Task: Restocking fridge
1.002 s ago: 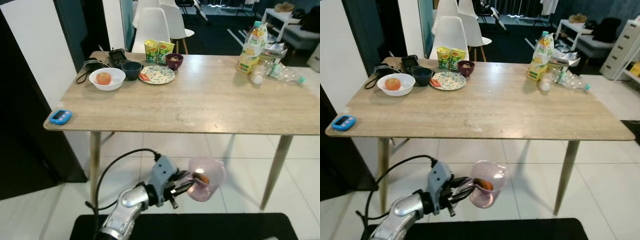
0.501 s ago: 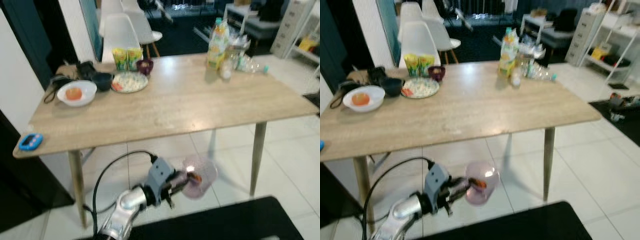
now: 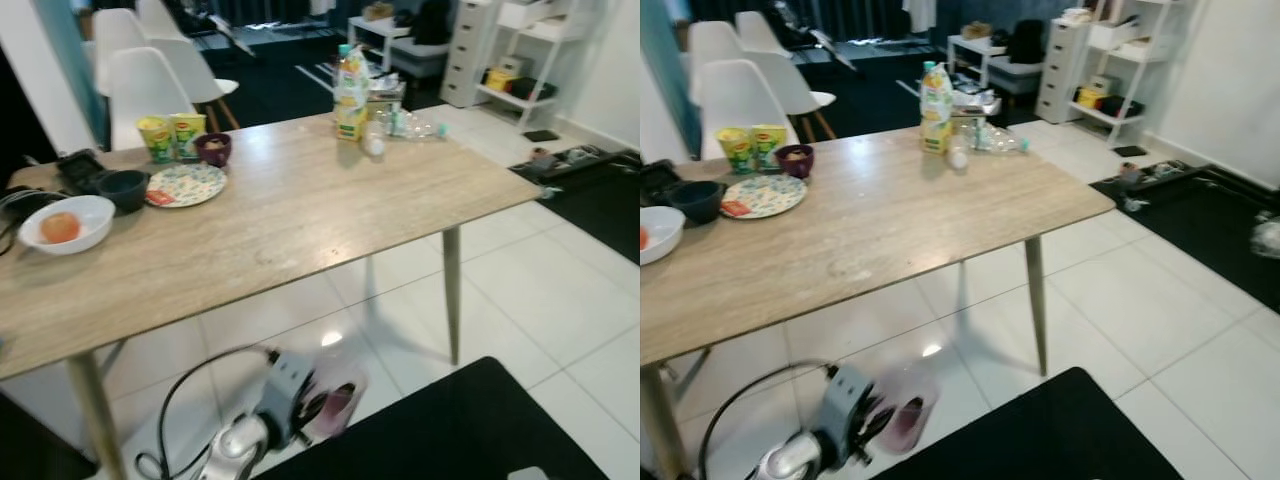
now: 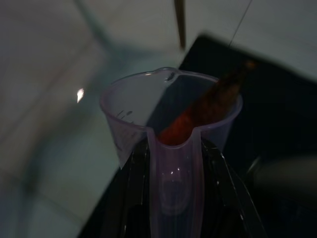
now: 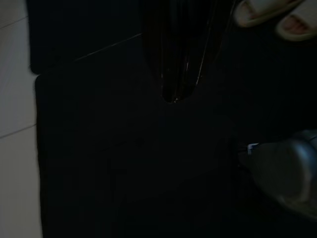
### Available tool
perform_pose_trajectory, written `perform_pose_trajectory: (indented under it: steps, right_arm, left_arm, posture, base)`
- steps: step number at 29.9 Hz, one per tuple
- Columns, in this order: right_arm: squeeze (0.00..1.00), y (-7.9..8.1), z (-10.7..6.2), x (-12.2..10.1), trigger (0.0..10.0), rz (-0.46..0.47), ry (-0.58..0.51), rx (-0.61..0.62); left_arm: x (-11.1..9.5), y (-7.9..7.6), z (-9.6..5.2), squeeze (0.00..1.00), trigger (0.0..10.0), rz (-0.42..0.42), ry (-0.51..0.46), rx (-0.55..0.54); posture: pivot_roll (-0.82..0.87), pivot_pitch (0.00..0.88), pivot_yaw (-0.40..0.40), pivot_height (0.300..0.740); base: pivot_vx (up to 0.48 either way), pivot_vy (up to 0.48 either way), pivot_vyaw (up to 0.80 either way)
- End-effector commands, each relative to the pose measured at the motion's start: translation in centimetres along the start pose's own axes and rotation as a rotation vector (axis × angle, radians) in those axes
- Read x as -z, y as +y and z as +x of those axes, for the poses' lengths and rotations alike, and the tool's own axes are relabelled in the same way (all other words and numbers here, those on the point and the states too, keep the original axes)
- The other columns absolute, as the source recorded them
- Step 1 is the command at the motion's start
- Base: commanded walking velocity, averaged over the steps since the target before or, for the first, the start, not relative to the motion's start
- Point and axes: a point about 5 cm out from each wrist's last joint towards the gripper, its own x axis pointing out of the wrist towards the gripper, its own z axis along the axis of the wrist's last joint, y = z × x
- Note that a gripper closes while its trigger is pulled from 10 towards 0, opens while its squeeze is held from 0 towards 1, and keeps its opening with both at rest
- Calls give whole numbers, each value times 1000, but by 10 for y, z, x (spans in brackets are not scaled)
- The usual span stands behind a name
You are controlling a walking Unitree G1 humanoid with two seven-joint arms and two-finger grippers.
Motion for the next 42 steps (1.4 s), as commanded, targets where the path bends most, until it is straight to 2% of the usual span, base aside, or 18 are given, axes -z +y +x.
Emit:
perform_pose_trajectory:
  steps: [1,5,9,12,17,25,29,35,42]
  right_arm:
    - [0,-2,0,0,10000,14,2,8]
    - [0,-2,0,-1,10000,7,9,12]
    - [0,-2,0,-2,10000,8,8,12]
    - [0,-2,0,-3,10000,7,4,12]
    - [0,-3,0,-3,10000,7,2,12]
    - [0,-5,0,-3,10000,-2,-1,11]
    - [0,-6,0,-3,10000,-8,-2,11]
    - [0,-7,0,-3,10000,-14,-3,10]
    - [0,-8,0,-3,10000,-16,-4,9]
  left_arm:
    - [-3,6,0,0,10000,-1,-24,-49]
    - [12,10,-5,0,10000,-62,28,-147]
    - [18,13,-8,0,10000,-102,42,-208]
    - [18,17,-10,0,10000,-133,28,-266]
    - [14,18,-8,0,10000,-142,-3,-277]
    - [-21,17,8,0,10000,-92,-140,-213]
    - [-30,16,12,0,10000,-85,-177,-198]
    - [-58,9,23,0,10000,-44,-293,-126]
    - [-74,-6,31,0,10000,-14,-355,-48]
  posture:
    - [6,0,28,740]
    - [1,0,17,740]
    - [-4,0,14,740]
    - [-1,0,11,740]
    - [6,0,7,740]
    - [11,0,0,740]
    - [11,0,-9,740]
    - [10,0,-13,740]
    - [10,0,-12,740]
  base:
    - [0,0,-756]
    - [0,0,-756]
    - [0,0,-756]
    - [0,0,-754]
    - [0,0,-753]
    - [0,0,-756]
    - [0,0,-756]
    - [0,0,-756]
    - [0,0,-756]
